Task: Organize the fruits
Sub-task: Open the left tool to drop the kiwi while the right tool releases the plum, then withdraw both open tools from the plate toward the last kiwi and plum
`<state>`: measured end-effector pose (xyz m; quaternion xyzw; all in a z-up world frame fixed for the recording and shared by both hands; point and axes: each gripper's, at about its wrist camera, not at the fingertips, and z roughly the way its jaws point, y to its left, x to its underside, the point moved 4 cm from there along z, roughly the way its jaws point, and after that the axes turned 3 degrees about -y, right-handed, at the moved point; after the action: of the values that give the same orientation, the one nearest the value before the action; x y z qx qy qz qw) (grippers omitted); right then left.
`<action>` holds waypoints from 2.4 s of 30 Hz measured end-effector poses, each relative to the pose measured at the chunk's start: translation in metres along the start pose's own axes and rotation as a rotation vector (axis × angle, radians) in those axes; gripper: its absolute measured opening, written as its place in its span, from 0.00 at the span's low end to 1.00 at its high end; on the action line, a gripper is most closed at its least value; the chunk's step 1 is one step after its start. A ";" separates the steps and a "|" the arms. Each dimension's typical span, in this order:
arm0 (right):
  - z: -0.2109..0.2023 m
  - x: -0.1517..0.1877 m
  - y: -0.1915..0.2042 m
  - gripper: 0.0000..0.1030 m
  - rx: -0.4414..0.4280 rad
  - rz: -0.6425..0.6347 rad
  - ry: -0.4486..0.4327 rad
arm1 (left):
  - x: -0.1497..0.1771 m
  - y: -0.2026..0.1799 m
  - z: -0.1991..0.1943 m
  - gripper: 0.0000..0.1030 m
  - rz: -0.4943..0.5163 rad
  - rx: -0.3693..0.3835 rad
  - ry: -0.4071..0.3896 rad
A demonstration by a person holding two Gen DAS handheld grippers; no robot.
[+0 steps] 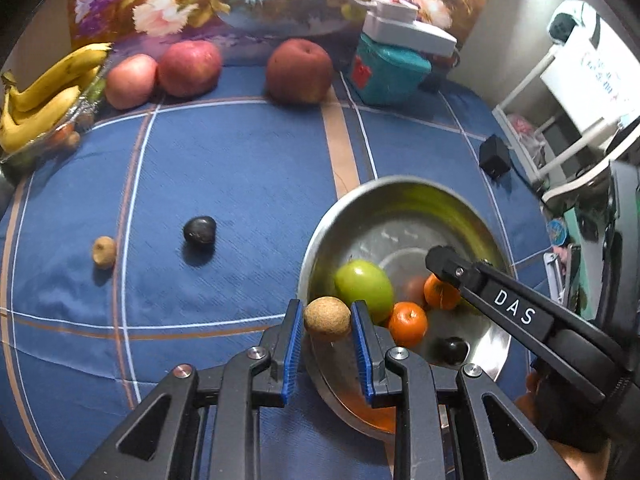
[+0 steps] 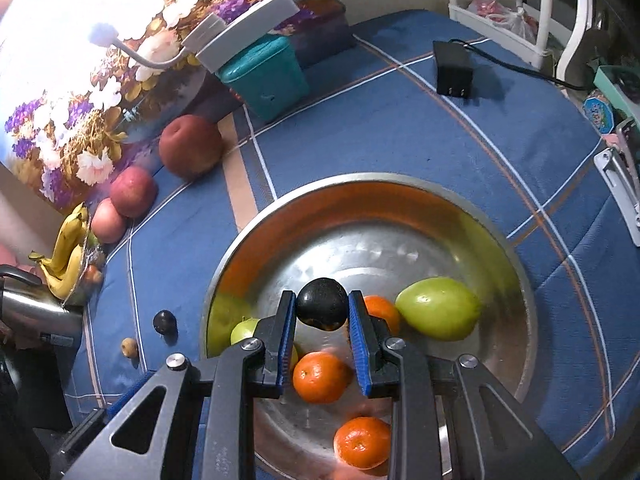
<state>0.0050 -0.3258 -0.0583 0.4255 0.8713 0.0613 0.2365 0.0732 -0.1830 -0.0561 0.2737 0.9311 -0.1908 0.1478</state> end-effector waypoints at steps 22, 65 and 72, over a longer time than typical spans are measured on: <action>0.001 0.002 0.007 0.29 0.009 -0.026 0.025 | 0.008 -0.010 0.013 0.29 0.005 0.010 0.046; -0.012 0.027 0.054 0.64 0.121 -0.210 0.039 | -0.004 0.123 -0.033 0.68 -0.312 -0.181 -0.095; -0.008 0.028 0.057 0.81 0.120 -0.238 0.031 | -0.003 0.128 -0.033 0.89 -0.294 -0.230 -0.111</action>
<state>0.0273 -0.2675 -0.0437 0.3315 0.9213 -0.0130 0.2028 0.1423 -0.0701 -0.0612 0.1051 0.9671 -0.1173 0.2000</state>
